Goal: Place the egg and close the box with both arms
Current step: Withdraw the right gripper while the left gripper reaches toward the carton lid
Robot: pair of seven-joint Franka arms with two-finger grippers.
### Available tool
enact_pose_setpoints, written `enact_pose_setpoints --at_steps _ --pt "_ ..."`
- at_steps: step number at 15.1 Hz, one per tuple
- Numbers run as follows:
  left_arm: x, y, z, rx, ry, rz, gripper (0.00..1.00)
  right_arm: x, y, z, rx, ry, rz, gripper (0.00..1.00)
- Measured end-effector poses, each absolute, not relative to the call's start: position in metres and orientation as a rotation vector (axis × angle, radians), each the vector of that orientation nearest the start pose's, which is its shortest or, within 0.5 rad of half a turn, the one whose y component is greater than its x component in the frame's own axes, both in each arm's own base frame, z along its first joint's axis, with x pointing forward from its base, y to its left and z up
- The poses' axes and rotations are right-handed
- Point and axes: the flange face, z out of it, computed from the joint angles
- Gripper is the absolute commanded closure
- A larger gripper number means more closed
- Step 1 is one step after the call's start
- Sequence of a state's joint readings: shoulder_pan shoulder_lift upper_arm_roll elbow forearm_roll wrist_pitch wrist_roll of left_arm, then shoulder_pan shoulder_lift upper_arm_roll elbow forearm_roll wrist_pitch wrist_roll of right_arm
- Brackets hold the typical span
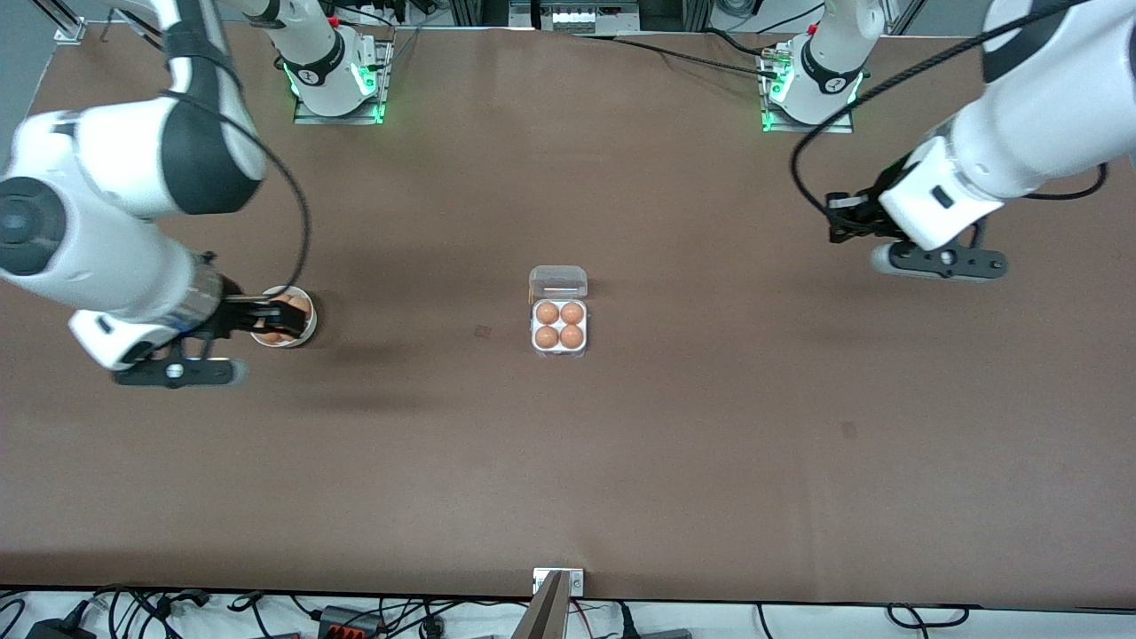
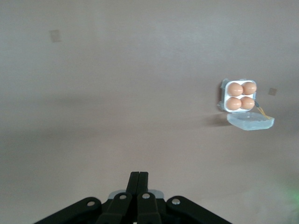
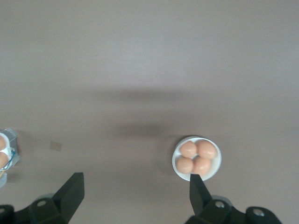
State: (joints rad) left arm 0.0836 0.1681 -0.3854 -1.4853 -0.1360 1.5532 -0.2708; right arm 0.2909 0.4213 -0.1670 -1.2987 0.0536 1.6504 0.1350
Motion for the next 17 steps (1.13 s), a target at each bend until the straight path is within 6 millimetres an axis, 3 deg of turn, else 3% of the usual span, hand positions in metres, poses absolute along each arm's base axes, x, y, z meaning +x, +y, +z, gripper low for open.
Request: enact_pose_setpoints --at_steps 3,6,8,10,12,17 --pt "0.572 -0.221 0.558 -3.283 0.094 0.184 1.0 0.66 0.05 0.535 -3.116 0.1 0.087 0.0" --pt "0.577 -0.258 0.526 -3.275 0.14 0.192 1.0 0.645 -0.006 0.568 -3.103 0.087 0.054 0.0" --pt "0.567 -0.307 0.498 -3.27 0.095 0.25 1.0 0.635 -0.034 0.585 -3.102 0.035 0.037 0.0" --pt "0.547 -0.366 0.47 -3.26 0.04 0.292 1.0 0.624 -0.042 0.594 -3.111 0.03 0.082 0.0" --pt "0.529 -0.411 0.44 -3.241 0.011 0.342 0.99 0.617 -0.037 0.596 -3.147 0.006 0.113 0.0" --pt "0.533 -0.443 0.379 -3.247 -0.011 0.407 0.97 0.599 -0.027 0.569 -3.162 -0.017 0.08 0.0"
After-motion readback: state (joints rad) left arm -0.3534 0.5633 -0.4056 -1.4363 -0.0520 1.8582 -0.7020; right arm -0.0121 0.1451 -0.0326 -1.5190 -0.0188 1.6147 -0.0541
